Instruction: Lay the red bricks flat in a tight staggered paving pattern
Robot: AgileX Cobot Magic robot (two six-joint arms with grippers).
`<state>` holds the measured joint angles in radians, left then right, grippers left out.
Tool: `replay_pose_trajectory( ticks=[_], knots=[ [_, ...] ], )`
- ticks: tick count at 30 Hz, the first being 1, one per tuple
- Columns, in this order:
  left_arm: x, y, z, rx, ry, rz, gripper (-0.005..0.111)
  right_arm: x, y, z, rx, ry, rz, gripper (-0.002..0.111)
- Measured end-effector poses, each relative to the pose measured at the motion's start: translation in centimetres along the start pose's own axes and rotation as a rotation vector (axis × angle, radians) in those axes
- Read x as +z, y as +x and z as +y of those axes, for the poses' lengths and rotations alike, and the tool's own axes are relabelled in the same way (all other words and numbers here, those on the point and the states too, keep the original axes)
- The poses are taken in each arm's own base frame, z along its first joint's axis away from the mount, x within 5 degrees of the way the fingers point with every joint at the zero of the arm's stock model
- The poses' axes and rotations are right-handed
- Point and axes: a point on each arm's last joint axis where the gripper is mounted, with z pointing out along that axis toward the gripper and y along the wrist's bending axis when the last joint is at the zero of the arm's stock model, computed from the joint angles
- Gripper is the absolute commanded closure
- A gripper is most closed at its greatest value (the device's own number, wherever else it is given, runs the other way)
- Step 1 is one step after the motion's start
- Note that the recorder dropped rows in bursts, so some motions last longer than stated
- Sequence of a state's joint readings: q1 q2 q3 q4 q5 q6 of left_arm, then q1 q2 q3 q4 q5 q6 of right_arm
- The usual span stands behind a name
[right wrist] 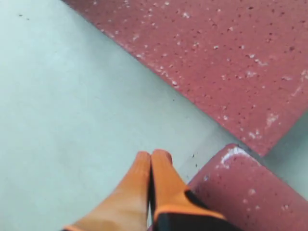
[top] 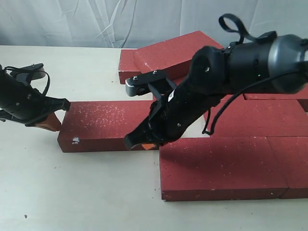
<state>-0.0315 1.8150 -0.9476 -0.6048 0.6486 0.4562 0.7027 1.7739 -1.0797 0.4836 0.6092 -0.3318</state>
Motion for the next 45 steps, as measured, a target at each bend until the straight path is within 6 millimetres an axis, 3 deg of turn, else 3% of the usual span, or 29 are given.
replay_pose_trajectory(
  ticks=[5,10,15,22,28,40,45],
  knots=[
    [0.0,0.0,-0.1,-0.013,0.012,0.001,0.107,-3.0,0.4,0.5,-0.012,0.030,0.012,0.109],
    [0.0,0.0,-0.2,-0.017,0.018,0.002,0.107,-5.9,0.5,-0.4,0.048,0.211,-0.032,0.109],
    [0.2,0.0,-0.2,-0.025,0.029,0.003,0.107,-7.5,0.4,-0.8,0.080,0.295,-0.087,0.109],
    [1.6,0.4,-1.9,0.024,0.040,0.041,0.107,-7.7,0.4,-0.8,0.091,0.303,-0.099,0.109],
    [3.0,1.0,-5.5,0.131,0.042,0.027,0.107,-7.7,0.3,-0.7,0.110,0.283,-0.109,0.109],
    [3.3,0.5,-7.5,0.174,0.125,-0.068,0.107,-7.7,0.2,-0.5,0.123,0.267,-0.123,0.109],
    [4.4,1.0,-8.3,0.177,0.146,-0.038,0.107,-7.7,0.2,-0.5,0.125,0.265,-0.124,0.109]
  ],
)
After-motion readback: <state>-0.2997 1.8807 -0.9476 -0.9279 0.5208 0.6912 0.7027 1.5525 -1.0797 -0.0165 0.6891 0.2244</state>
